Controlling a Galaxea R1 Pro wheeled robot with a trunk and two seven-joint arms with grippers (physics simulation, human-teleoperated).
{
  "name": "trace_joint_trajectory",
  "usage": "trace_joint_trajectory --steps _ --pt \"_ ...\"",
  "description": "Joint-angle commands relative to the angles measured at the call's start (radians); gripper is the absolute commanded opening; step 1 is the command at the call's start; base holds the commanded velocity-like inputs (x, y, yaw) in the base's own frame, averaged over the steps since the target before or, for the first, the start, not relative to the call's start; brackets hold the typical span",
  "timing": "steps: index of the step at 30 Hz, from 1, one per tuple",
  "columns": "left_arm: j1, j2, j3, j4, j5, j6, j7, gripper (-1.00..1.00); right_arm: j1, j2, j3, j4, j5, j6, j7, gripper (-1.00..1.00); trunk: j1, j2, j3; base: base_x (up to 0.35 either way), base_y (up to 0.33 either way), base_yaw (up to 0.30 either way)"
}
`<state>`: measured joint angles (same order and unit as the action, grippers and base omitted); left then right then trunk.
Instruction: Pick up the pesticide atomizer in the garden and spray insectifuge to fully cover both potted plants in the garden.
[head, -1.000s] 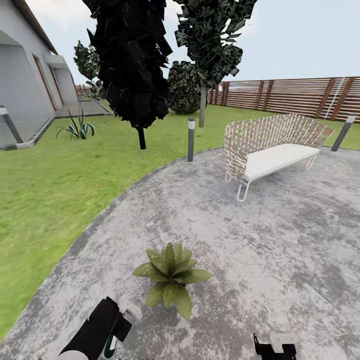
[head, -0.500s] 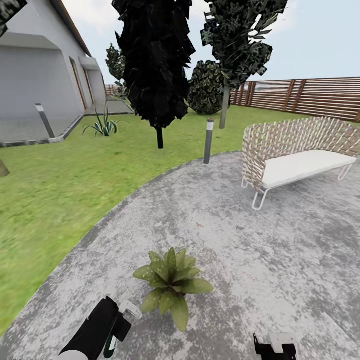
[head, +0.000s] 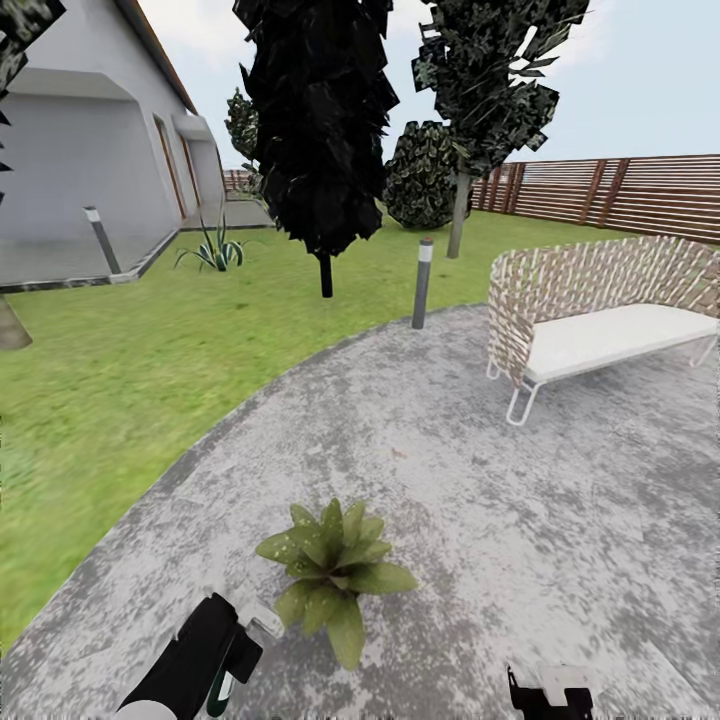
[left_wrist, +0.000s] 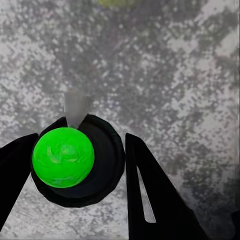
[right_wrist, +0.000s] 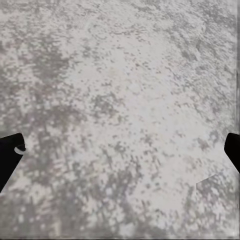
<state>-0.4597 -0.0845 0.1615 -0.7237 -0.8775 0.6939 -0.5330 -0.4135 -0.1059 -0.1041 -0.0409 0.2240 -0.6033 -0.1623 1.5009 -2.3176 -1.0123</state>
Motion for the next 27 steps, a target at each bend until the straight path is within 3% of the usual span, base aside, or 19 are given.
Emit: trace_joint_trajectory --steps 1,9,16,22,27 --pt "0.000 -0.001 0.006 -0.002 -0.011 0.001 -0.010 -1.00 -0.001 0.000 -0.008 0.001 0.011 -0.003 -0.003 1.00 -0.001 0.000 -0.001 -0.246 -0.129 0.000" --pt "0.000 -0.001 0.014 -0.011 -0.005 0.001 -0.010 -1.00 -0.001 0.002 -0.008 0.001 0.011 -0.003 -0.005 1.00 -0.001 0.000 -0.001 -0.174 -0.092 0.025" --pt "0.000 -0.001 0.016 -0.012 0.008 -0.008 -0.026 -1.00 -0.001 0.002 -0.008 0.001 0.012 -0.003 -0.003 1.00 -0.001 0.000 -0.001 -0.004 -0.002 0.250" --pt "0.000 0.000 0.015 0.000 0.011 -0.078 -0.028 -1.00 -0.001 0.002 -0.008 0.001 0.012 -0.002 -0.003 1.00 -0.001 0.000 -0.001 0.000 0.000 0.274" --pt "0.000 -0.007 0.010 0.001 0.009 -0.085 -0.024 -1.00 -0.001 0.002 -0.008 0.001 0.012 -0.002 -0.004 1.00 -0.001 0.000 -0.001 0.000 -0.111 0.062"
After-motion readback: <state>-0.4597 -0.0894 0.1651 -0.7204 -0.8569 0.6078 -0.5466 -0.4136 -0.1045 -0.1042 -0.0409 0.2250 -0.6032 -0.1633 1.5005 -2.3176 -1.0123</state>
